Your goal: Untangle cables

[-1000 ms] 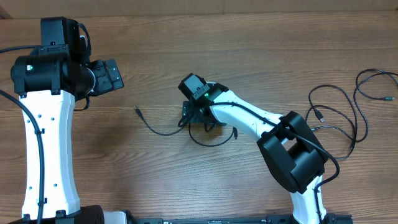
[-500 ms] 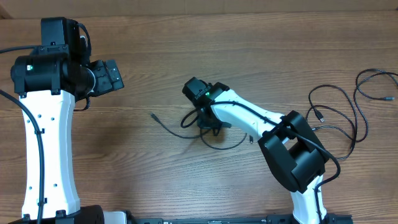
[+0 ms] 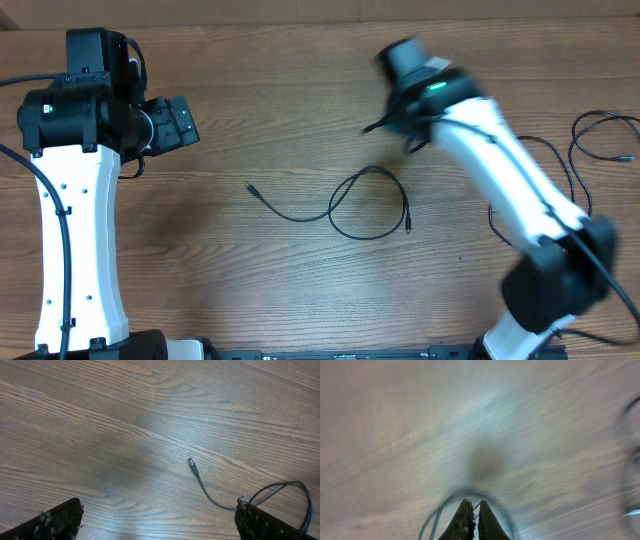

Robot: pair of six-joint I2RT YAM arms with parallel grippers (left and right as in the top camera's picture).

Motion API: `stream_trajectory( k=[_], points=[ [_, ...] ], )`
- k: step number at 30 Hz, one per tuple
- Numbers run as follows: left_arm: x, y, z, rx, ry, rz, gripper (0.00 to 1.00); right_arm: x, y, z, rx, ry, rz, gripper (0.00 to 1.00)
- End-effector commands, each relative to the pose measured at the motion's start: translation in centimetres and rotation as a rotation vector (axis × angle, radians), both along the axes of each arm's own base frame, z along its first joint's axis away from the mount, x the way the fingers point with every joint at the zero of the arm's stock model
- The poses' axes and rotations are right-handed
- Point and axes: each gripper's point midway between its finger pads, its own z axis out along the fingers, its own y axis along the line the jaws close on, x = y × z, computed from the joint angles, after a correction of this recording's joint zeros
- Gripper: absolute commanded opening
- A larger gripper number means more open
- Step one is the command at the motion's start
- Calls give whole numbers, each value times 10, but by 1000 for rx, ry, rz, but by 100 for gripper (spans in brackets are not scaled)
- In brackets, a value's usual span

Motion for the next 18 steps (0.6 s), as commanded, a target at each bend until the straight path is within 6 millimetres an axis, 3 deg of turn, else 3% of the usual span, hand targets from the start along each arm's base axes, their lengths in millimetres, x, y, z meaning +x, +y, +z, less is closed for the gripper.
stream_trajectory(
  k=[1, 5, 7, 9, 11, 12, 15, 18],
  points=[
    [0, -4, 10, -1, -31, -26, 97, 4, -31, 49, 28, -82, 33, 4],
    [1, -5, 10, -2, -31, -26, 97, -16, -18, 44, 252, 24, 75, 17],
    [1, -5, 10, -2, -32, -26, 97, -24, -6, 37, 316, 69, 99, 30],
    [0, -5, 10, -2, -31, -27, 97, -32, 15, 32, 381, 106, 148, 56],
    [0, -4, 10, -1, -31, -26, 97, -36, 35, 29, 433, 117, 194, 92],
    [0, -4, 10, -1, -31, -26, 97, -36, 44, 29, 456, 117, 211, 100],
    [0, -5, 9, -2, -29, -28, 97, -34, 69, 33, 506, 93, 246, 100],
    [-1, -5, 9, -2, -25, -28, 97, -31, 74, 26, 461, 85, 184, 100]
  ],
)
